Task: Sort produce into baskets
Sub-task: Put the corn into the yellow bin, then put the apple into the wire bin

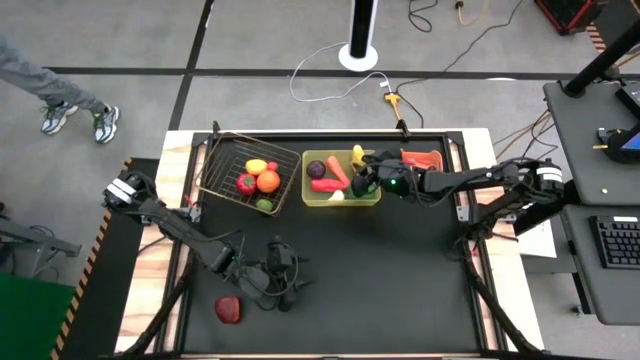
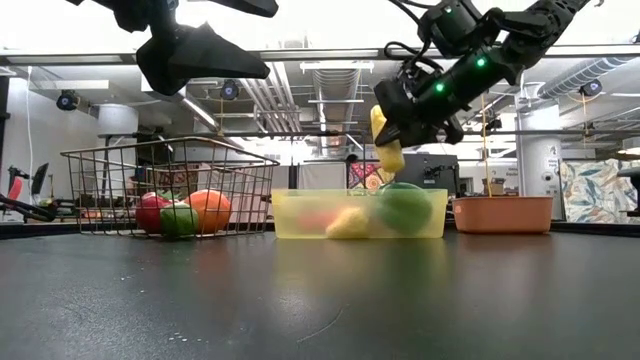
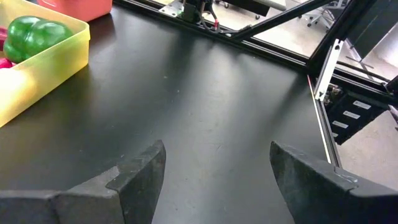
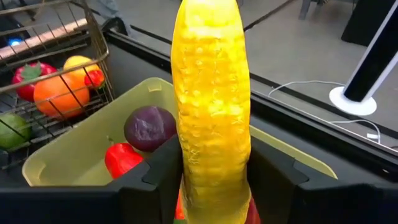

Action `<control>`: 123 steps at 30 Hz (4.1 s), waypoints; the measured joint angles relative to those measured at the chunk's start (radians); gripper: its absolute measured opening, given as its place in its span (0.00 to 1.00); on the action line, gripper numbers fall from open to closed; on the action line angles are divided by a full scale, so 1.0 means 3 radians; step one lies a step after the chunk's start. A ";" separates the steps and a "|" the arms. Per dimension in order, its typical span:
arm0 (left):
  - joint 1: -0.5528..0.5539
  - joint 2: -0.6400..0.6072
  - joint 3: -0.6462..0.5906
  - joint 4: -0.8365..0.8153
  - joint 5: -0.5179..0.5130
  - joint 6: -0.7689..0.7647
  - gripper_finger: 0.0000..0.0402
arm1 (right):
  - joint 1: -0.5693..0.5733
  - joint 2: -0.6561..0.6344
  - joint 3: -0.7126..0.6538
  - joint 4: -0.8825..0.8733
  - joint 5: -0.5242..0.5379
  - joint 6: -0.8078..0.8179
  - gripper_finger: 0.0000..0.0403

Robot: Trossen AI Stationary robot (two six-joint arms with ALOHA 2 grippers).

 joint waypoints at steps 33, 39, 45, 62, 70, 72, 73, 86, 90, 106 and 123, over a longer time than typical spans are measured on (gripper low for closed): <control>-0.0813 0.0202 0.1639 -0.3559 0.0800 -0.2189 0.67 | 0.0610 -0.0044 0.0254 -0.0039 -0.0534 -0.0048 0.56; -0.1125 0.0520 0.2007 -0.4185 0.1167 -0.3727 0.67 | 0.0771 -0.0044 0.0254 -0.0038 -0.0532 -0.0036 0.56; -0.1219 0.0922 0.2393 -0.4478 0.1946 -0.4334 0.67 | 0.0881 -0.0044 0.0254 -0.0046 -0.0528 -0.0038 0.56; -0.1378 0.1687 0.3545 -0.5866 0.2001 -0.5768 0.75 | 0.1006 -0.0021 0.0252 0.0127 -0.0525 -0.0324 0.56; -0.1379 0.1684 0.3282 -0.5879 0.1995 -0.5804 0.95 | 0.1006 -0.0018 0.0252 0.0236 -0.0526 -0.0392 0.56; -0.1372 0.1681 0.3149 -0.5884 0.1991 -0.5799 0.98 | 0.1006 -0.0018 0.0252 0.0241 -0.0526 -0.0392 0.56; -0.1366 0.1681 0.3081 -0.5880 0.1990 -0.5797 0.99 | 0.1006 -0.0018 0.0252 0.0241 -0.0526 -0.0392 0.56; -0.1293 0.1654 0.2738 -0.5860 0.1880 -0.5741 0.99 | 0.1006 -0.0005 0.0252 0.0211 -0.0526 -0.0388 0.56; -0.1277 0.1654 0.2723 -0.5803 0.1835 -0.5747 0.99 | 0.1006 -0.0005 0.0252 0.0212 -0.0526 -0.0385 0.56; -0.1265 0.1647 0.2270 -0.5328 0.1922 -0.5768 0.99 | 0.1006 -0.0005 0.0252 0.0210 -0.0526 -0.0380 0.56; -0.1275 0.1642 0.1931 -0.4863 0.1919 -0.5799 0.81 | 0.1006 -0.0005 0.0252 0.0185 -0.0526 -0.0380 0.56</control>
